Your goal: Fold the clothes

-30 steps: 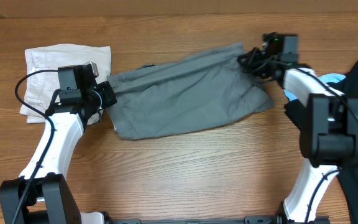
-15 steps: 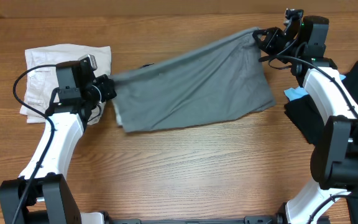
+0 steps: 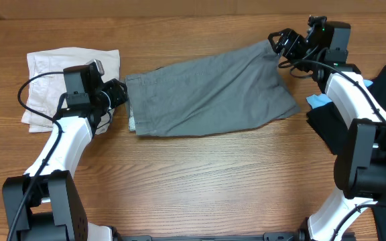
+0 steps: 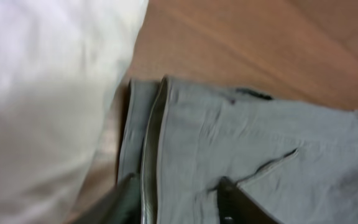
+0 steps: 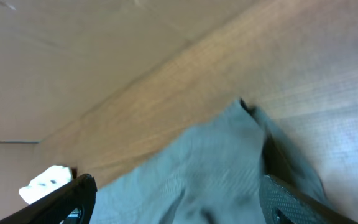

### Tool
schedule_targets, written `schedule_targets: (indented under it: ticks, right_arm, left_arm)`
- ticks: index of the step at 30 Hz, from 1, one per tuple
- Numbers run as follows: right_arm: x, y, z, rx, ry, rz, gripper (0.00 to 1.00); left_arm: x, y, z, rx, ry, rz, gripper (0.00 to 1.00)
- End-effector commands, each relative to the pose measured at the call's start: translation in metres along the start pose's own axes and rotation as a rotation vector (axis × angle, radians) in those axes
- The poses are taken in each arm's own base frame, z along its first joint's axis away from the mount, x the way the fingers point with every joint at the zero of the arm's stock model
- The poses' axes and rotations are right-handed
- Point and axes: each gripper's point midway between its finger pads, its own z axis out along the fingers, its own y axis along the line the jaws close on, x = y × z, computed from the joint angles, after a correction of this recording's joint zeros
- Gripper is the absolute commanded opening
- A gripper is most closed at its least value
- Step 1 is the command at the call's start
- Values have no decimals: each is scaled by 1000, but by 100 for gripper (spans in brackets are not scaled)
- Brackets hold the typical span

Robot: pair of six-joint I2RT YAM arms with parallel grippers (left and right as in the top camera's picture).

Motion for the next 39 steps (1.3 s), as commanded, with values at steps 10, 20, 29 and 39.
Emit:
schedule_targets:
  ticks: [10, 20, 29, 39]
  right_arm:
    - [86, -88, -45, 428, 313, 265, 66]
    - [107, -104, -59, 532, 431, 43, 55]
    - [116, -104, -60, 513, 485, -60, 58]
    - [155, -111, -71, 494, 581, 13, 4]
  left_arm:
    - [57, 20, -4, -72, 245, 24, 62]
    - [58, 17, 4, -61, 242, 39, 62]
    - [59, 13, 4, -40, 248, 37, 62]
    - [62, 4, 3, 14, 266, 31, 62]
